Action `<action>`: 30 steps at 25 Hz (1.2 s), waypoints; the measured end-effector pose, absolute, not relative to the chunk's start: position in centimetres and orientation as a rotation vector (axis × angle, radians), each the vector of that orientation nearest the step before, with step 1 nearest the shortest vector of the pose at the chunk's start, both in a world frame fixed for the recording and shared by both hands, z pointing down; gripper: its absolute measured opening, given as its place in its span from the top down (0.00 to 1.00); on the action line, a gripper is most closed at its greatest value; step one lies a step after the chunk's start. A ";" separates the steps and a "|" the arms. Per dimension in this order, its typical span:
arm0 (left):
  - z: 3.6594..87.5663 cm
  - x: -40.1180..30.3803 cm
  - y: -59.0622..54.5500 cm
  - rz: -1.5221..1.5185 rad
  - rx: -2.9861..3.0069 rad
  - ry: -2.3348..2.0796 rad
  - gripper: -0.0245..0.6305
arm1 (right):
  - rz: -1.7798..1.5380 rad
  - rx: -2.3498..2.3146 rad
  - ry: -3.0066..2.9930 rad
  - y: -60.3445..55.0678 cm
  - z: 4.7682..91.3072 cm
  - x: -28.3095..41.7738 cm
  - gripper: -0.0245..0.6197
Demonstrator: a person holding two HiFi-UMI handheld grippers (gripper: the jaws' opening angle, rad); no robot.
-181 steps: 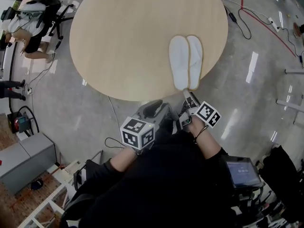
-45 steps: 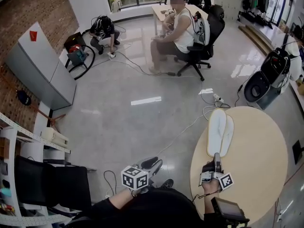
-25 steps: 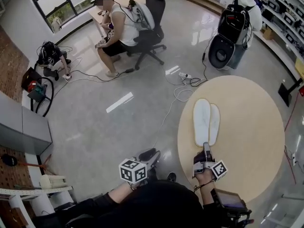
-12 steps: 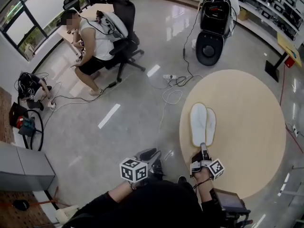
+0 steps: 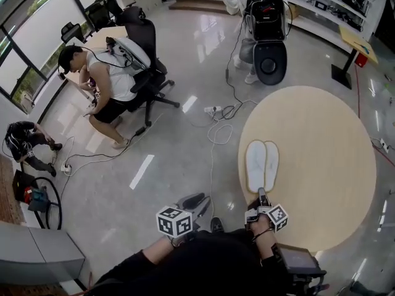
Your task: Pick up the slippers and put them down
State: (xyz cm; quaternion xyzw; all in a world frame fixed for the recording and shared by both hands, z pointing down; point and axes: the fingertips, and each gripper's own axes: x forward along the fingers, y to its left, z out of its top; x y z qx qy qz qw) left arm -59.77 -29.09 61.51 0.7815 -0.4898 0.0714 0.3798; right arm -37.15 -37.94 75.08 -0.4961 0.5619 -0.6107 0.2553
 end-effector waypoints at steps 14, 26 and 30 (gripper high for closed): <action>62.0 -58.6 -31.0 0.173 2.053 -1.101 0.79 | -1.792 -1.388 1.717 -36.1 76.8 -41.7 0.62; 59.9 -56.9 -28.9 0.062 2.068 -1.068 0.79 | -1.943 -1.508 2.115 -31.4 76.2 -43.1 0.59; 58.9 -56.9 -28.0 0.043 2.076 -1.117 0.79 | -1.983 -1.438 2.193 -29.7 75.6 -43.5 0.59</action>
